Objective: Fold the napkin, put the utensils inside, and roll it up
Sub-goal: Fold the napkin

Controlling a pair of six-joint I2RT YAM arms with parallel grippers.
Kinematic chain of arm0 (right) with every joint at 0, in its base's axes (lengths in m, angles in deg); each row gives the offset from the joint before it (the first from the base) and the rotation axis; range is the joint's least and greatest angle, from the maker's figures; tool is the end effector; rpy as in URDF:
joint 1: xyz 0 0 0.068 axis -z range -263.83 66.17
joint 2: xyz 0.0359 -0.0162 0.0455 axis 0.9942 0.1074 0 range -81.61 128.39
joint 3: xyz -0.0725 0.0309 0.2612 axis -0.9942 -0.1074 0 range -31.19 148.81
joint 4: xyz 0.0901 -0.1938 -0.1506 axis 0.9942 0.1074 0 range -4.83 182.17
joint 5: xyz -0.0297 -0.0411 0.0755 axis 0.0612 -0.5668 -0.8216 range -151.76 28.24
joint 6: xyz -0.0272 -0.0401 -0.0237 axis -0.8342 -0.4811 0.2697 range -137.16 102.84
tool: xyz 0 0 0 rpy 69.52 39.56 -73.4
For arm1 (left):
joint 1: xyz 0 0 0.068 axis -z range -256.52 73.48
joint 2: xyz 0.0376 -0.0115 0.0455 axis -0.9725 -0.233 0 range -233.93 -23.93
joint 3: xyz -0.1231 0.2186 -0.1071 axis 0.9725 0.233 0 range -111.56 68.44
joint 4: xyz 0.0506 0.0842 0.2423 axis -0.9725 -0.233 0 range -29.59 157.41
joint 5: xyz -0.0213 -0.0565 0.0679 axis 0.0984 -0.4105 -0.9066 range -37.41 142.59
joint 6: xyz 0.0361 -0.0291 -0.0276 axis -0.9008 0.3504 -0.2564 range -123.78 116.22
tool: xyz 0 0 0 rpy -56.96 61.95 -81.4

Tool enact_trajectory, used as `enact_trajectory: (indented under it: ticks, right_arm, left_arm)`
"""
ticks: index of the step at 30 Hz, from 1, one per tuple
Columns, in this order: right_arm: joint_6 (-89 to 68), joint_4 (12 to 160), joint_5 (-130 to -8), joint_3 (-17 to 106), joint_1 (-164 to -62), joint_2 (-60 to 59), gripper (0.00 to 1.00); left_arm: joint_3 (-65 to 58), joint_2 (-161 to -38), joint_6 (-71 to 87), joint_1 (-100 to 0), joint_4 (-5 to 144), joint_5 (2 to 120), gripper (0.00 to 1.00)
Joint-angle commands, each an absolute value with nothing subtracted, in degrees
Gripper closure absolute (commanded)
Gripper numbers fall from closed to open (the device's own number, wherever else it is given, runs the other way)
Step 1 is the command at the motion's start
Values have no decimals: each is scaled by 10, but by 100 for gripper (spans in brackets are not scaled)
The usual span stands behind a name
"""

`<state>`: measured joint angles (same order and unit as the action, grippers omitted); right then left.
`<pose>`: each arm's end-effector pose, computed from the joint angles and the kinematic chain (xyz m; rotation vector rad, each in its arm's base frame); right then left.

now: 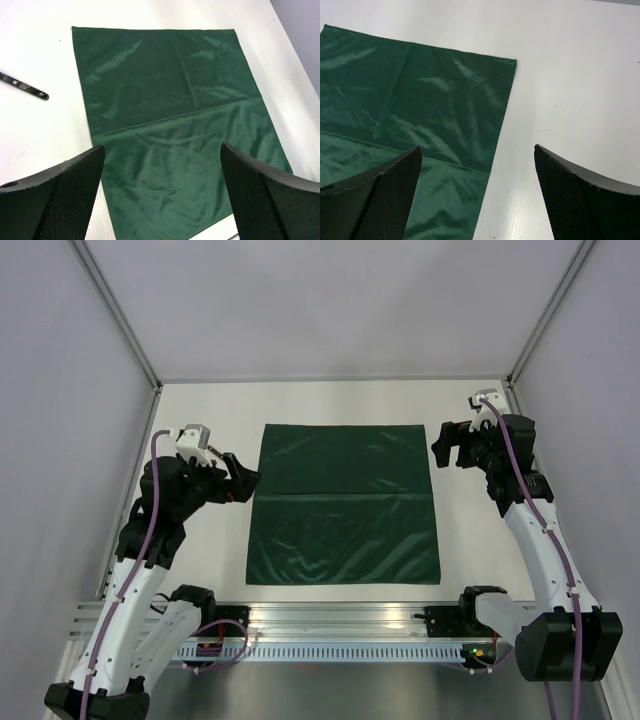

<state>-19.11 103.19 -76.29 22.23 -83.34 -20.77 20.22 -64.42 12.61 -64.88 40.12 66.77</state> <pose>0.2400 0.0069 0.3254 -0.1866 1.9982 0.2280 0.1512 -0.0400 0.3409 0.0898 1.9399 -0.5641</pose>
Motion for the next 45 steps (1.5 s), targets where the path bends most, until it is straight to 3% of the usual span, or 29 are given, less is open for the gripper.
enact_trajectory:
  ticks: [1,9,14,20,28,36,45]
  right_arm:
    - [-188,1031,-764,237,-834,-214,2]
    - [-183,1035,-759,244,-834,-211,2]
    - [-177,1033,-751,250,-835,-206,2]
    - [-173,1032,-732,251,-834,-205,2]
    - [-174,1027,-720,249,-835,-206,2]
    - [-173,1025,-716,249,-835,-206,2]
    - [-173,1023,-713,249,-835,-205,2]
  left_arm:
    - [184,-646,122,-650,417,692,0]
    - [138,-696,133,-588,432,662,5]
    - [118,-758,151,-401,471,508,6]
    - [107,-918,173,-207,575,405,11]
    - [-27,-1166,176,-47,623,379,16]
    - [-145,-1364,187,17,642,404,27]
    - [-208,-1459,190,44,649,433,38]
